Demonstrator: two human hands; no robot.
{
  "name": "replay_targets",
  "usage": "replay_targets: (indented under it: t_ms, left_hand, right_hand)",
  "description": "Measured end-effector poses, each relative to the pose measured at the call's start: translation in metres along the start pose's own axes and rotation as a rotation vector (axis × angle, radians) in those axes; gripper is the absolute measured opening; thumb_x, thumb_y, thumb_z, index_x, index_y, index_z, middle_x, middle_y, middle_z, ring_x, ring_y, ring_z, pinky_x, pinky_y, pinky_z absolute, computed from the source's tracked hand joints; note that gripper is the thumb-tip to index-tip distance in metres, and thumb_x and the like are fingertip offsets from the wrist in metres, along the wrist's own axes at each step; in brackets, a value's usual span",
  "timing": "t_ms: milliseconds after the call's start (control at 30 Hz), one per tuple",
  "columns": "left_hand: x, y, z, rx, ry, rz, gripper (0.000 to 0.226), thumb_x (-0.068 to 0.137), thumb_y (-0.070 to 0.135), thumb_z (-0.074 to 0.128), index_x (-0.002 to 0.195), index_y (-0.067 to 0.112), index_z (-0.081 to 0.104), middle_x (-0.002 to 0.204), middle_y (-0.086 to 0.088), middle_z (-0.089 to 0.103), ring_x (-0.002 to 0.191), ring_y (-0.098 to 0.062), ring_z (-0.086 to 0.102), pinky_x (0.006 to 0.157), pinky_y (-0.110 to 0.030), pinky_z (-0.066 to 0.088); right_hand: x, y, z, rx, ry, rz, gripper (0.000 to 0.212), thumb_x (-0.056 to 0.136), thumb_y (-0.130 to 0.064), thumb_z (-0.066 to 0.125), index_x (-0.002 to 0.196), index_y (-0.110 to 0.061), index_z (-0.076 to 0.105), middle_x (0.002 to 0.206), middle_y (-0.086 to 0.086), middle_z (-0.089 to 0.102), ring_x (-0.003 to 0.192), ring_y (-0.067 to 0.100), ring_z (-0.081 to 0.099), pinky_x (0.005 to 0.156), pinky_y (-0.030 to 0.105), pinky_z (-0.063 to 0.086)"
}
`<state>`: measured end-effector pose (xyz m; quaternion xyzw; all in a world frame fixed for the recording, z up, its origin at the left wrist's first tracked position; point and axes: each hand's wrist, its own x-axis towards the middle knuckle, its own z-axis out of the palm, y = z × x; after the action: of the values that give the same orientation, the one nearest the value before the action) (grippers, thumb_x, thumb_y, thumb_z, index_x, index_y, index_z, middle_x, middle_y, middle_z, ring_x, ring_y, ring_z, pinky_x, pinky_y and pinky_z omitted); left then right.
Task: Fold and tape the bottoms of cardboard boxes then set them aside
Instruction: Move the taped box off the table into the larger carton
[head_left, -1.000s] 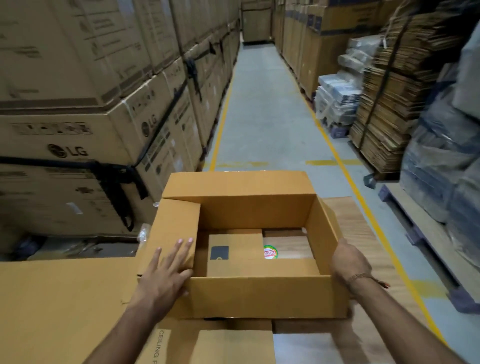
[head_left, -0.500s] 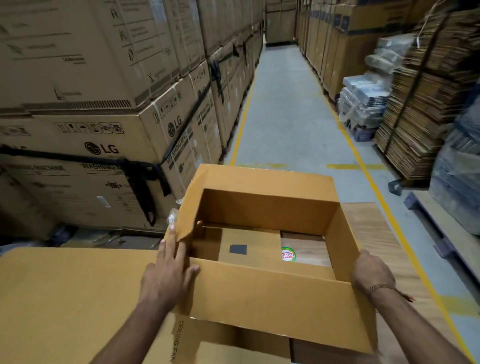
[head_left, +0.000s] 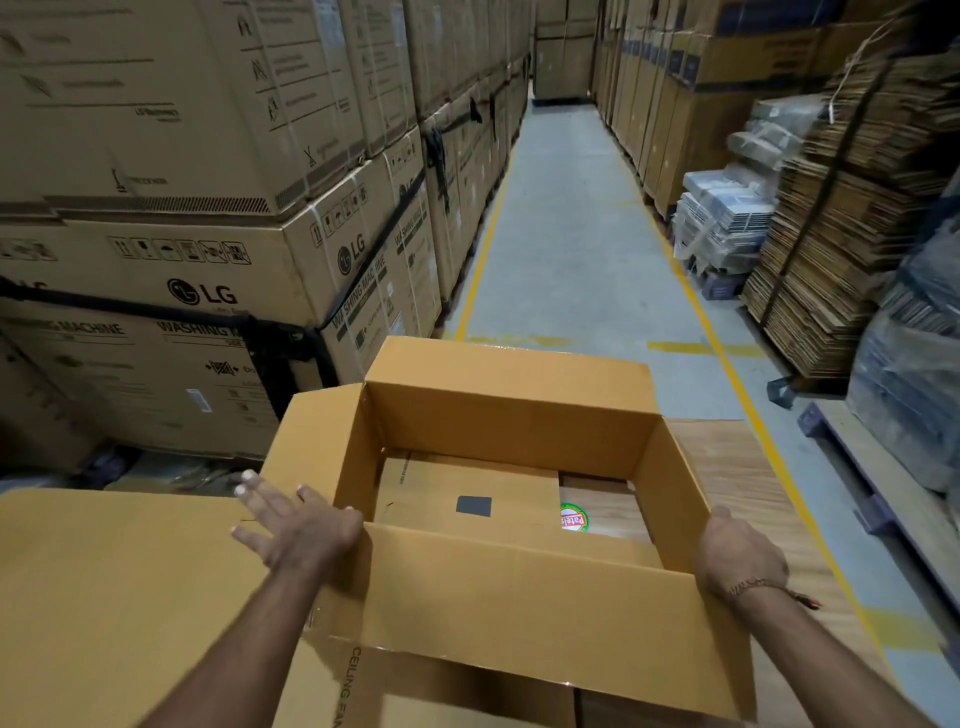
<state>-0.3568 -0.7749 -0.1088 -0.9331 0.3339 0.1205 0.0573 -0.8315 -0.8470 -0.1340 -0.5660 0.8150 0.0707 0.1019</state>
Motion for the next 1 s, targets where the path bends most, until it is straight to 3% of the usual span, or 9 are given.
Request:
replay_targets:
  t_ms: [67,100,133,233,500,667,800,900,1000]
  left_hand:
    - [0.008,0.005,-0.002,-0.029,-0.064,0.043,0.069,0.093,0.059,0.053,0.146,0.015,0.051,0.163,-0.028,0.025,0.152,-0.046,0.021,0.124,-0.066,0.011]
    - [0.011,0.006,-0.003,-0.121,-0.102,0.082,0.052,0.093,0.052,0.057,0.13,0.015,0.06,0.144,-0.021,0.051,0.136,-0.039,0.045,0.122,-0.062,0.021]
    - [0.012,0.005,-0.003,-0.237,-0.14,0.113,0.037,0.093,0.044,0.061,0.117,0.015,0.061,0.121,-0.013,0.063,0.115,-0.031,0.058,0.116,-0.056,0.035]
    - [0.01,0.002,0.003,-0.352,-0.08,0.15,0.014,0.093,0.027,0.068,0.096,0.016,0.06,0.09,-0.006,0.063,0.083,-0.024,0.063,0.083,-0.042,0.057]
    - [0.017,0.006,0.018,-0.31,0.076,0.183,0.011,0.103,0.021,0.059,0.103,0.012,0.064,0.09,-0.007,0.064,0.082,-0.025,0.065,0.071,-0.04,0.061]
    - [0.021,0.009,0.022,-0.321,0.063,0.16,0.008,0.103,0.021,0.058,0.098,0.018,0.054,0.086,-0.006,0.061,0.078,-0.023,0.065,0.069,-0.041,0.061]
    - [0.026,0.008,0.02,-0.246,0.062,0.175,0.008,0.102,0.023,0.06,0.102,0.016,0.06,0.087,-0.004,0.063,0.077,-0.02,0.064,0.071,-0.041,0.063]
    - [0.034,0.006,0.018,-0.161,0.025,0.216,0.012,0.1,0.027,0.062,0.108,0.018,0.06,0.09,-0.001,0.063,0.082,-0.018,0.065,0.08,-0.043,0.063]
    - [0.044,0.003,0.018,-0.184,-0.068,0.255,0.032,0.098,0.032,0.064,0.126,0.019,0.054,0.105,-0.002,0.064,0.097,-0.023,0.066,0.092,-0.047,0.059]
  right_hand:
    - [0.001,-0.001,0.003,0.057,-0.001,0.02,0.03,0.099,-0.013,0.042,0.128,-0.013,0.05,0.118,0.008,0.068,0.104,0.029,0.067,0.073,0.038,0.045]
    - [0.002,-0.002,0.004,0.096,-0.002,0.036,0.029,0.1,-0.013,0.042,0.128,-0.011,0.049,0.118,0.011,0.068,0.105,0.031,0.067,0.073,0.039,0.045]
    - [0.002,-0.003,0.004,0.14,-0.003,0.057,0.028,0.101,-0.013,0.042,0.129,-0.01,0.048,0.119,0.013,0.067,0.105,0.033,0.066,0.073,0.039,0.045]
    - [0.007,-0.006,0.003,0.269,-0.004,0.122,0.032,0.1,-0.013,0.046,0.131,-0.006,0.049,0.122,0.018,0.065,0.108,0.038,0.065,0.079,0.042,0.052]
    - [0.008,-0.011,-0.003,0.337,-0.004,0.153,0.034,0.097,-0.014,0.052,0.13,-0.008,0.053,0.119,0.018,0.066,0.106,0.039,0.065,0.073,0.037,0.047]
    - [0.012,-0.011,-0.001,0.407,0.033,0.166,0.023,0.095,-0.012,0.054,0.116,-0.011,0.063,0.099,0.013,0.062,0.086,0.034,0.057,0.071,0.036,0.048]
    - [0.01,-0.01,-0.001,0.419,0.052,0.148,0.022,0.095,-0.013,0.053,0.114,-0.012,0.064,0.093,0.009,0.059,0.083,0.032,0.058,0.07,0.035,0.049]
    - [0.008,-0.005,-0.002,0.45,0.031,0.143,0.025,0.097,-0.017,0.053,0.12,-0.011,0.062,0.101,0.011,0.063,0.091,0.034,0.061,0.075,0.038,0.052]
    - [0.0,0.003,-0.003,0.673,0.057,0.215,0.037,0.097,-0.029,0.065,0.128,-0.009,0.064,0.121,0.019,0.068,0.111,0.04,0.062,0.092,0.043,0.052]
